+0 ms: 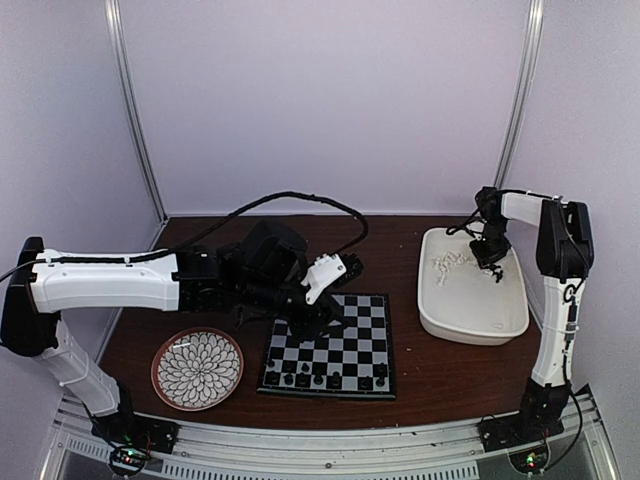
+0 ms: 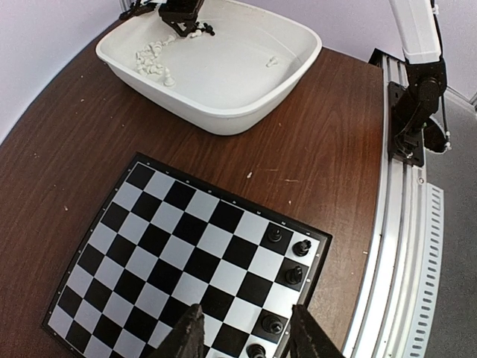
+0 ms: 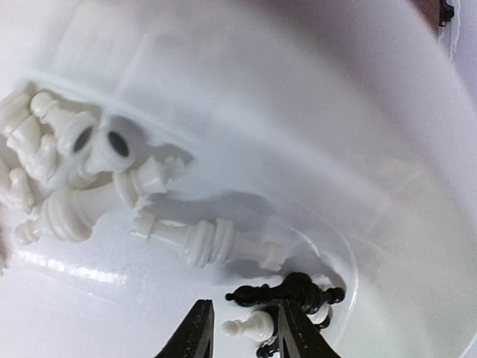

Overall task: Set up the chess pieces on the board
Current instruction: Adjust the chess pile in the storage box.

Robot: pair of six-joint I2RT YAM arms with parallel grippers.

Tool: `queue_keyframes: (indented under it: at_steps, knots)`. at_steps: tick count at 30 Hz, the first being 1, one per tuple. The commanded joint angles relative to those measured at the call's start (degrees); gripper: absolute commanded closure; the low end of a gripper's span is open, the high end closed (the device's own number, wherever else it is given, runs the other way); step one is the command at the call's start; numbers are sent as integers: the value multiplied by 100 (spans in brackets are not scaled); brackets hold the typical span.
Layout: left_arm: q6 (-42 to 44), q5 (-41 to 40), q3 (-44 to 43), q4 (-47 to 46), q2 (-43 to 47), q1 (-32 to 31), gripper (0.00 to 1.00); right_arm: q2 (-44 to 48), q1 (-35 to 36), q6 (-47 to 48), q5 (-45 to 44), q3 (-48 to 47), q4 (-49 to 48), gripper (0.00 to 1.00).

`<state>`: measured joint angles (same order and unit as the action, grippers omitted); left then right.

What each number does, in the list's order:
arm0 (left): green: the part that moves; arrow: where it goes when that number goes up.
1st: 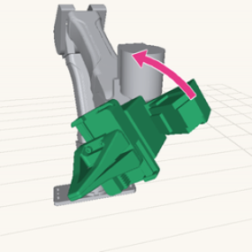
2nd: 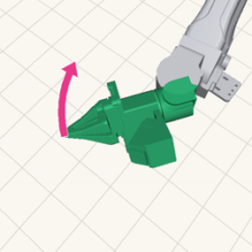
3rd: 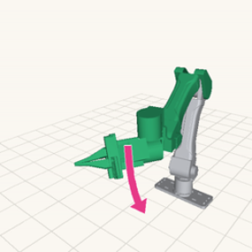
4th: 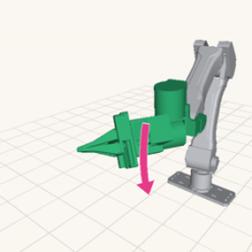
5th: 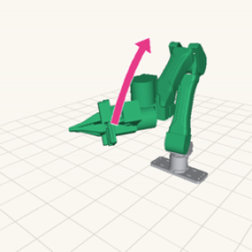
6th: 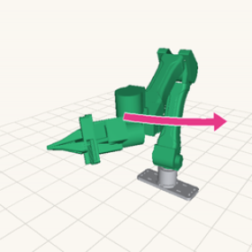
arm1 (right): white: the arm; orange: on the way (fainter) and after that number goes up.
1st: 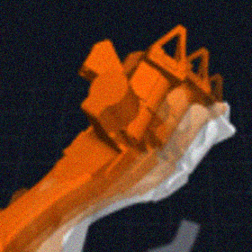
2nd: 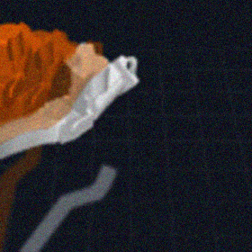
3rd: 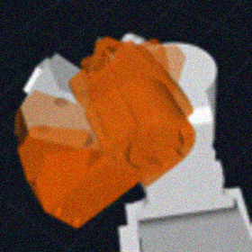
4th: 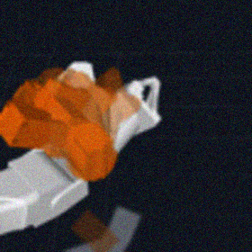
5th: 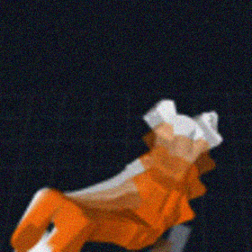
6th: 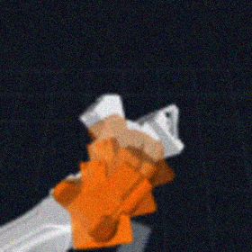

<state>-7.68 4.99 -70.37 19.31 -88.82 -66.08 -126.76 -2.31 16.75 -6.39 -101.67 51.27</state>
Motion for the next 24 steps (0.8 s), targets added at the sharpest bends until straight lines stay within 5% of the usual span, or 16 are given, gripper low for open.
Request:
queue_keyframes:
  at_steps: [1, 13, 20, 24]
  knots:
    - [-52, 38, 58, -264, 104, 18, 60, 323, 195, 69, 432, 131, 492, 67]
    - [-73, 57, 138, -290, 198, 10, 60, 650, 231, 247, -856, 389, -52, 65]
    - [-105, 82, 169, -292, 246, 8, 60, 421, 231, 395, -1414, 400, -303, 84]
    - [-123, 82, 186, -285, 262, 8, 60, 390, 231, 383, -1515, 411, -447, 85]
